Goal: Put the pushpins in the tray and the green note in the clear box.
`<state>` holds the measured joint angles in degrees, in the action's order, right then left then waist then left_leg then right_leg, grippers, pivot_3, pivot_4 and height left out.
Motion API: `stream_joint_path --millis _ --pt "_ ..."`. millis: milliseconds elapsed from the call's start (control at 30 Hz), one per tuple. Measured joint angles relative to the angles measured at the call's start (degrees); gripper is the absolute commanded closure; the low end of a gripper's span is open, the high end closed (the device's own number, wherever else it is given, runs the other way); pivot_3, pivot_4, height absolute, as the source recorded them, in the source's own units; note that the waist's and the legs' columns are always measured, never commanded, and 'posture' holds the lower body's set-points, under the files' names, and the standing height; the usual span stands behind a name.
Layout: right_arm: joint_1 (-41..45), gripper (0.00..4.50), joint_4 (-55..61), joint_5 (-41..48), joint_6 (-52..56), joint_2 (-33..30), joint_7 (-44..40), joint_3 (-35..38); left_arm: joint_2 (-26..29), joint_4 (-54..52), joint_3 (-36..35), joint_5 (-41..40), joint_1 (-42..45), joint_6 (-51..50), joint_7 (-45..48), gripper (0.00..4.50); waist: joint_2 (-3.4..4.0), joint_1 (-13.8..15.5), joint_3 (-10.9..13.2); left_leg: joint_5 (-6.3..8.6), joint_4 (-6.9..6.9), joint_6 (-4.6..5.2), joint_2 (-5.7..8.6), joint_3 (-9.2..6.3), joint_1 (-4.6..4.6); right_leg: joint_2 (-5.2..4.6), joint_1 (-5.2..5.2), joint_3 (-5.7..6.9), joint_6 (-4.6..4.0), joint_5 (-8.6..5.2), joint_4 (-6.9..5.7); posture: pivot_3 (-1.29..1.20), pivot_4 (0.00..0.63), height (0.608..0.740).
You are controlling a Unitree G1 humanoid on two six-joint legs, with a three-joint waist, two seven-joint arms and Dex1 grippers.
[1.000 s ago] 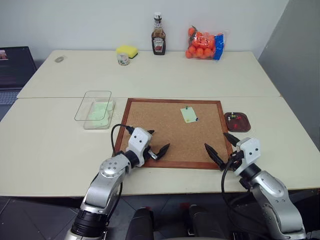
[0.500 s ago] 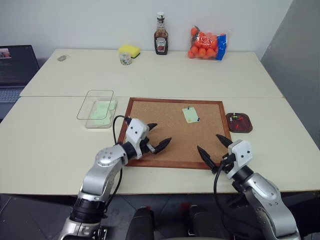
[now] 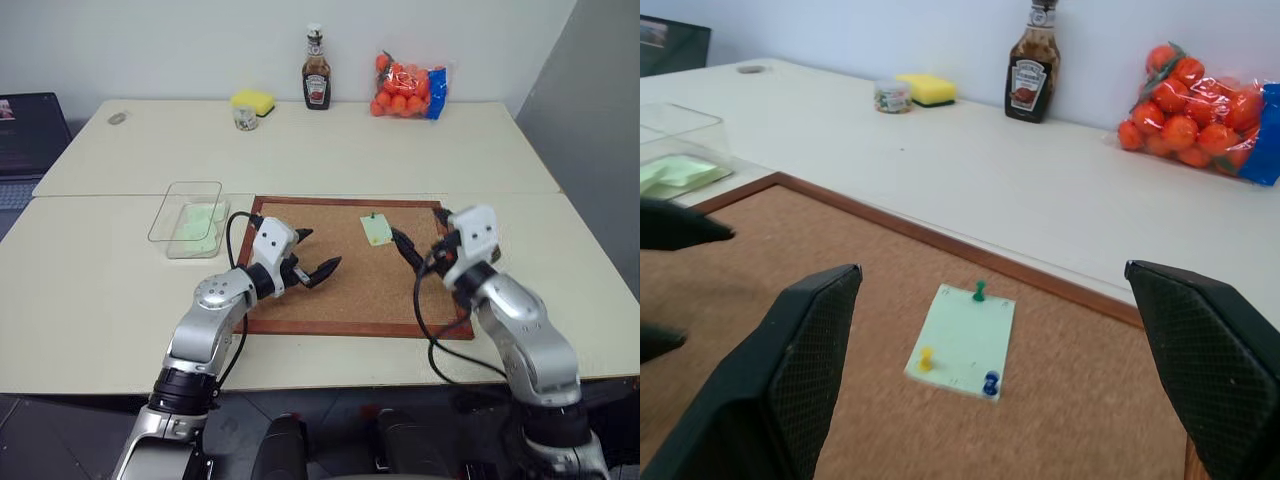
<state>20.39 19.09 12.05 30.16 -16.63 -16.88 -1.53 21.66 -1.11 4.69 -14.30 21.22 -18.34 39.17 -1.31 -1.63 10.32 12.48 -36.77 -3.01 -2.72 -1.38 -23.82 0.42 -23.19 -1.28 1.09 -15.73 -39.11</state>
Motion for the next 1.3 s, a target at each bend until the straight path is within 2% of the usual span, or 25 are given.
stream_joint_path --millis 133,267,567,633,667,733,1067,1300 --pt "6.2 0.02 -7.1 0.1 2.7 1.2 1.0 0.4 0.9 0.0 0.0 0.4 0.2 0.4 0.5 0.00 0.00 0.0 0.0 0.00 0.03 0.00 0.00 0.01 -0.03 0.00 -0.02 0.00 -0.25 0.14 0.02 0.00 0.150 0.740" --pt "14.9 0.02 -20.3 0.4 4.4 4.0 1.5 0.7 1.2 0.0 0.0 0.7 0.5 1.3 0.9 0.00 0.02 -0.1 0.0 0.00 0.01 0.00 0.00 0.07 -0.03 0.00 -0.04 -0.05 -0.24 0.17 0.01 0.00 0.150 0.740" --pt "24.8 0.02 -41.8 -1.8 -1.0 6.3 0.1 0.2 3.0 -2.0 0.3 1.0 -4.8 0.0 1.5 0.00 0.04 -0.1 0.0 0.00 0.04 0.00 -0.01 0.08 -0.03 -0.01 -0.07 -0.06 -0.29 0.18 0.02 0.00 0.150 0.740" --pt "25.9 0.00 -44.6 -2.4 -2.9 6.6 0.2 0.2 3.8 -2.8 0.6 1.0 -5.7 -0.5 1.8 0.36 0.04 -0.1 0.0 0.00 0.04 0.00 -0.01 0.08 -0.04 -0.01 -0.07 -0.06 -0.29 0.18 0.01 0.00 0.150 0.740" --pt "26.3 0.00 -45.6 -2.6 -3.9 6.7 0.3 0.2 4.0 -3.1 0.7 1.0 -6.0 -0.5 2.1 0.38 0.04 -0.1 0.0 0.00 0.04 0.00 -0.01 0.08 -0.04 -0.01 -0.07 -0.06 -0.29 0.18 0.02 0.00 0.150 0.740" --pt "27.4 0.00 -47.3 -3.0 -5.4 7.1 0.3 0.2 4.0 -3.3 0.7 1.0 -6.3 -0.5 2.5 0.91 0.04 -0.1 0.0 0.00 0.04 0.00 -0.01 0.09 -0.04 -0.01 -0.07 -0.06 -0.29 0.18 0.02 0.00 0.150 0.740" --pt "28.6 0.00 -48.9 -3.1 -6.7 8.1 -0.2 0.3 4.2 -1.9 2.8 4.6 -5.0 -2.1 1.1 2.63 0.05 -0.1 0.0 0.00 0.06 0.01 -0.02 0.07 -0.03 -0.01 -0.08 -0.05 -0.29 0.18 0.01 0.00 0.150 0.740" --pt "28.7 0.00 -50.0 -3.7 -6.7 8.7 -1.2 0.2 4.6 -1.5 3.3 5.4 -4.4 -4.0 0.8 4.02 0.06 -0.1 0.0 0.00 0.07 0.00 -0.02 0.07 0.01 -0.01 -0.06 -0.05 -0.29 0.18 -0.01 0.00 0.150 0.740"
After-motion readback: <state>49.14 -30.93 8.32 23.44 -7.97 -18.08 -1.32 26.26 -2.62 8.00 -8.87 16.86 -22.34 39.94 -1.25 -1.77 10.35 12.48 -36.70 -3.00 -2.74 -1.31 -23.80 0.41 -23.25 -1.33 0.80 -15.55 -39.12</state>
